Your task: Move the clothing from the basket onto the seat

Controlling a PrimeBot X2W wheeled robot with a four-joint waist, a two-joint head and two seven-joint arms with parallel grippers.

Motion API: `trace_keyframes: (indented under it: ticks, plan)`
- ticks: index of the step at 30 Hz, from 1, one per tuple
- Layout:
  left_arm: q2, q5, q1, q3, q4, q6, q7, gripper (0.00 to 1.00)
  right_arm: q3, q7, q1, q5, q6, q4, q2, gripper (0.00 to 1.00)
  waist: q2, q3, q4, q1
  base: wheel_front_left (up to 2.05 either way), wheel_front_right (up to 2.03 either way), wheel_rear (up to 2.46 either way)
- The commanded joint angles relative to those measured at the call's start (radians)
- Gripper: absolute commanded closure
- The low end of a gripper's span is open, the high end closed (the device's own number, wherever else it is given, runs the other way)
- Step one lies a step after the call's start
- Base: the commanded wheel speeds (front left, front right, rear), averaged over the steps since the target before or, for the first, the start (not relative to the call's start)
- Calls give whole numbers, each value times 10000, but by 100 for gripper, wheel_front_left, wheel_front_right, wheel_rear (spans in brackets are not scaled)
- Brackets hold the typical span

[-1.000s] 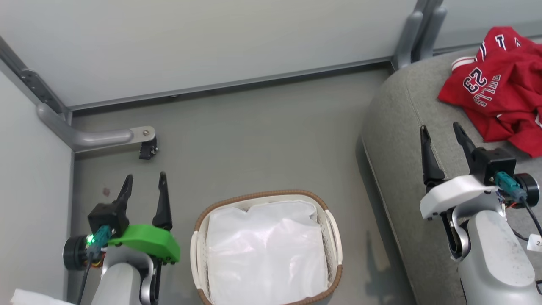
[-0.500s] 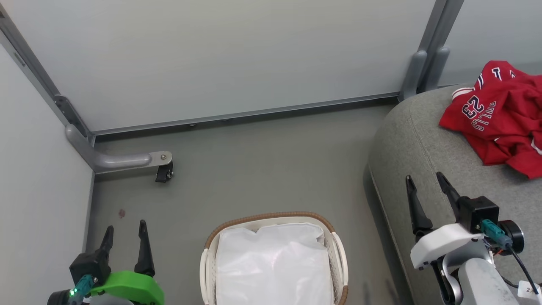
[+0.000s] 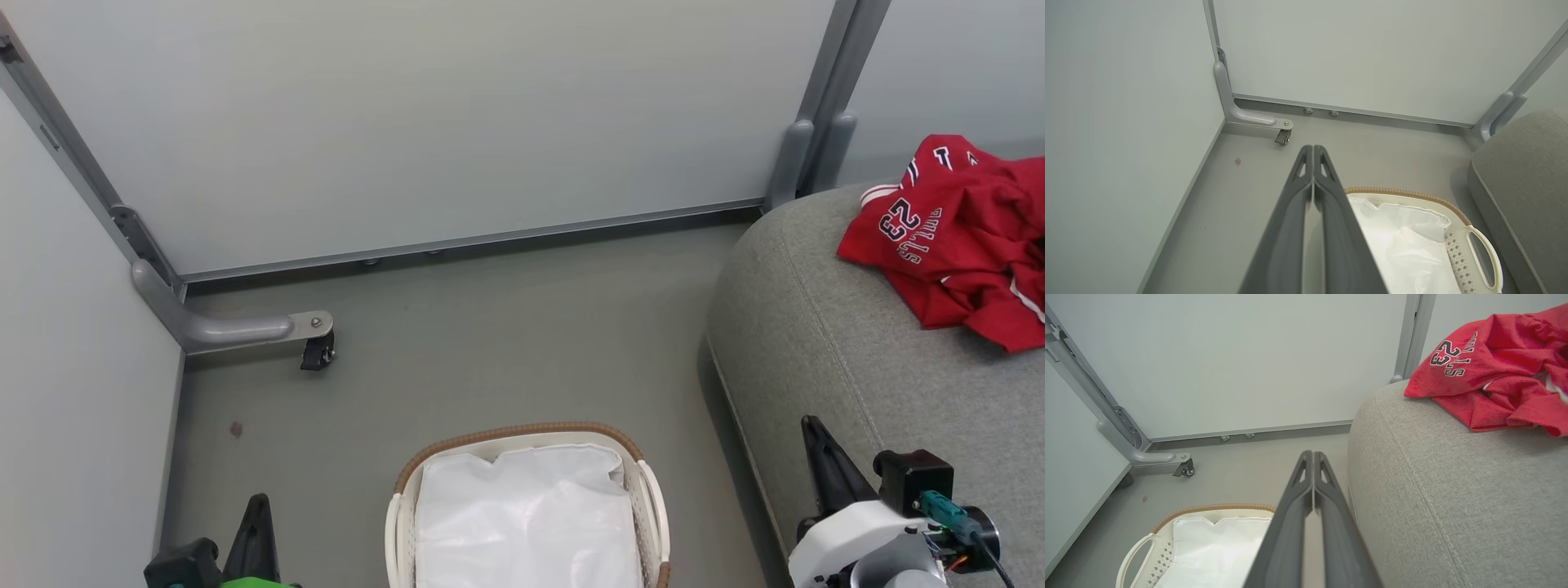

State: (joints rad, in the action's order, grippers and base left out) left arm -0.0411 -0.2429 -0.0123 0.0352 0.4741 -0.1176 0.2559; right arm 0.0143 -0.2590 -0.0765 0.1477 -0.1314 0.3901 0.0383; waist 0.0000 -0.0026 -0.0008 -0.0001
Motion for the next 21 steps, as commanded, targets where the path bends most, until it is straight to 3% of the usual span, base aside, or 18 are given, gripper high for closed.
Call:
trace_keyframes:
  ticks: [1, 21]
  plan:
    - [-20, -358, 112, 95, -97, -4, -125, 100, 85, 135, -141, 392, 0, -82, 26, 100, 0, 1, 0, 1, 0, 0, 0]
    - [-44, -3781, 393, 241, -713, -39, -1007, 100, 291, 1027, -172, 4045, 2, -494, 57, 100, 0, 10, 2, 1, 0, 0, 0]
